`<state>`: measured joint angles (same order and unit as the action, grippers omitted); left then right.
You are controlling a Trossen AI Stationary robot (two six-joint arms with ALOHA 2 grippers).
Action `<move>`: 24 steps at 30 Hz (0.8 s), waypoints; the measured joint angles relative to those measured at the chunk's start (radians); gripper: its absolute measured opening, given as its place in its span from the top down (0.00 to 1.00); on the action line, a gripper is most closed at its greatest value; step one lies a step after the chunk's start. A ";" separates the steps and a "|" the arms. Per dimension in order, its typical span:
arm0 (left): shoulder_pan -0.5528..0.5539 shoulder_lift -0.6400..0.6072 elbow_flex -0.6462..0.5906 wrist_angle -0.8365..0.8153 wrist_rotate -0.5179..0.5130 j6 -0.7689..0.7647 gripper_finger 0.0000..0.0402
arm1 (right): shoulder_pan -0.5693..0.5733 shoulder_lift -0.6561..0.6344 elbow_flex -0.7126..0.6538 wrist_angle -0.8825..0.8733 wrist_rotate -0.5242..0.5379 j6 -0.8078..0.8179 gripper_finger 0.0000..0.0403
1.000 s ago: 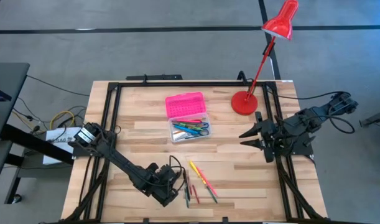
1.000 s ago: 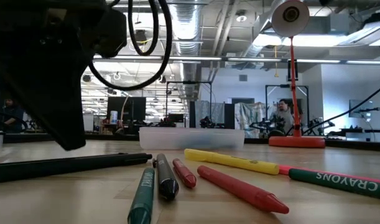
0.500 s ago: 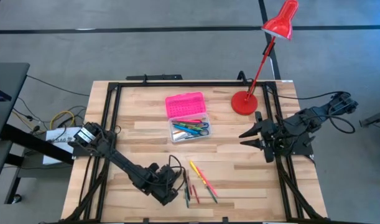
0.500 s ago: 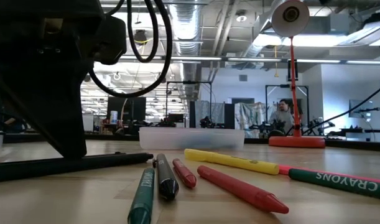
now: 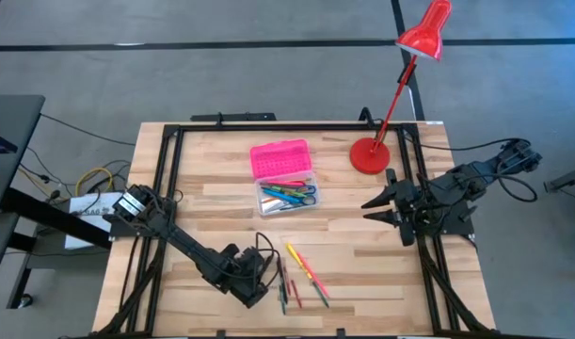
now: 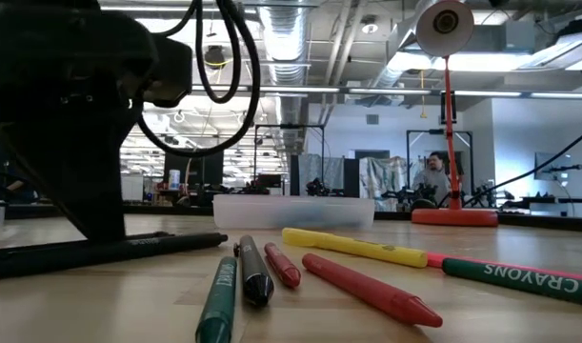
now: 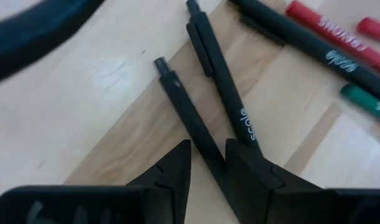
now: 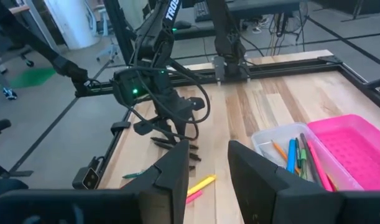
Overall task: Pick & place school supplies into a supply box
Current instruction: Put the black pen into the pink supply box
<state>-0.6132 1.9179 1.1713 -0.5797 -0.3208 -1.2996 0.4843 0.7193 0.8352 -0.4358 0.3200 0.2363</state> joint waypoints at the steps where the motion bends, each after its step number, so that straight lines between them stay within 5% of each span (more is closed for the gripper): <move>1: 0.000 0.000 0.000 -0.009 0.004 -0.003 0.77 | 0.000 0.000 0.000 0.000 0.000 0.000 0.74; 10: 0.013 -0.003 0.005 -0.113 0.104 0.006 0.78 | 0.000 0.000 0.000 0.003 0.000 0.002 0.74; 24: 0.028 -0.006 0.006 -0.218 0.243 0.544 0.91 | 0.001 0.057 0.000 0.004 -0.004 0.022 0.74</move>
<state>-0.5849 1.9124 1.1774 -0.7972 -0.0778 -0.7554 0.4855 0.7767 0.8356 -0.4320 0.3162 0.2581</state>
